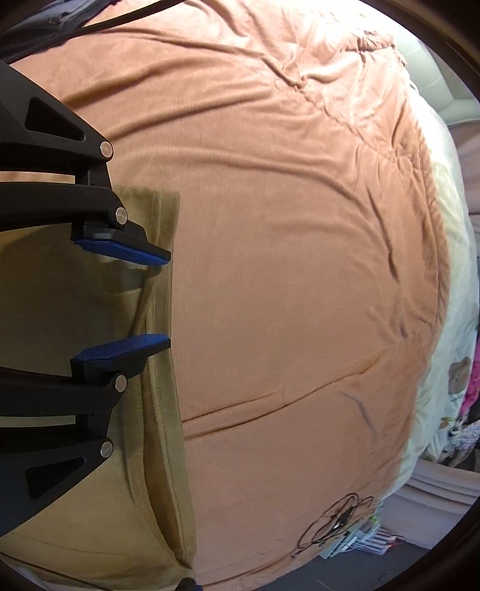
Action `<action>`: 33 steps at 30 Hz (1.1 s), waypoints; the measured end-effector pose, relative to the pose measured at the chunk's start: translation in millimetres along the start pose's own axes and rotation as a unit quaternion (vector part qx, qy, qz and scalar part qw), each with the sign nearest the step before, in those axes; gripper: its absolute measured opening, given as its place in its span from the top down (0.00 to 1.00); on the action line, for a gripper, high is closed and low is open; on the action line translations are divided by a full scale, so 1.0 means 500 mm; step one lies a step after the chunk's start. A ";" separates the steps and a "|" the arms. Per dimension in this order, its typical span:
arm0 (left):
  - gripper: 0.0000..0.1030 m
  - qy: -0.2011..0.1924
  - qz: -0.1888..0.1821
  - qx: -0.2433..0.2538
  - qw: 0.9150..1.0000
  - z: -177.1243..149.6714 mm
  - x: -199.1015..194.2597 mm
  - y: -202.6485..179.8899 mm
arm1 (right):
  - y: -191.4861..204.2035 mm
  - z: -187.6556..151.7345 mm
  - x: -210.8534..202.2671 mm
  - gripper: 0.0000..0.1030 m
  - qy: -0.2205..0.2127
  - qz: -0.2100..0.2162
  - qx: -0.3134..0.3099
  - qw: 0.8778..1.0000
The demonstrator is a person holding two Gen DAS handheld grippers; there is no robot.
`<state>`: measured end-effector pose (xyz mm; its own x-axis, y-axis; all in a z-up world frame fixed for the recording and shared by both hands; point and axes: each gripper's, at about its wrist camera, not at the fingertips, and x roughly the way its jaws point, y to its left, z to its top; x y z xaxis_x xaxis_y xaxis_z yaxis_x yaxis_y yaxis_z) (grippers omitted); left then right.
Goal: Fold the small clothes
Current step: 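Press along the folded edge with both open tools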
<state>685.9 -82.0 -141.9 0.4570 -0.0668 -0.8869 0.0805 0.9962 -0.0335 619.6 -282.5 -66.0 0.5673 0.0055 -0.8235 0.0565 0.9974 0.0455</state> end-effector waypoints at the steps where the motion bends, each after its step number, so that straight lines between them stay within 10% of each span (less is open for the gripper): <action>1: 0.60 -0.002 -0.001 -0.006 1.000 -0.002 -0.009 0.008 | -0.008 -0.006 -0.005 0.45 0.000 0.001 0.002 1.000; 19: 0.60 0.051 -0.038 0.089 0.994 -0.045 0.027 -0.111 | 0.097 -0.034 0.045 0.45 0.075 0.040 -0.067 0.994; 33: 0.60 0.023 -0.026 0.074 0.997 0.017 0.074 -0.149 | 0.104 0.029 0.121 0.54 0.053 0.020 -0.020 0.998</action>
<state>704.5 -159.1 -168.1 0.4089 -0.1115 -0.9057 0.2348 0.9720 -0.0136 668.6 -231.2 -105.2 0.4784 0.0514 -0.8767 0.0014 0.9982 0.0593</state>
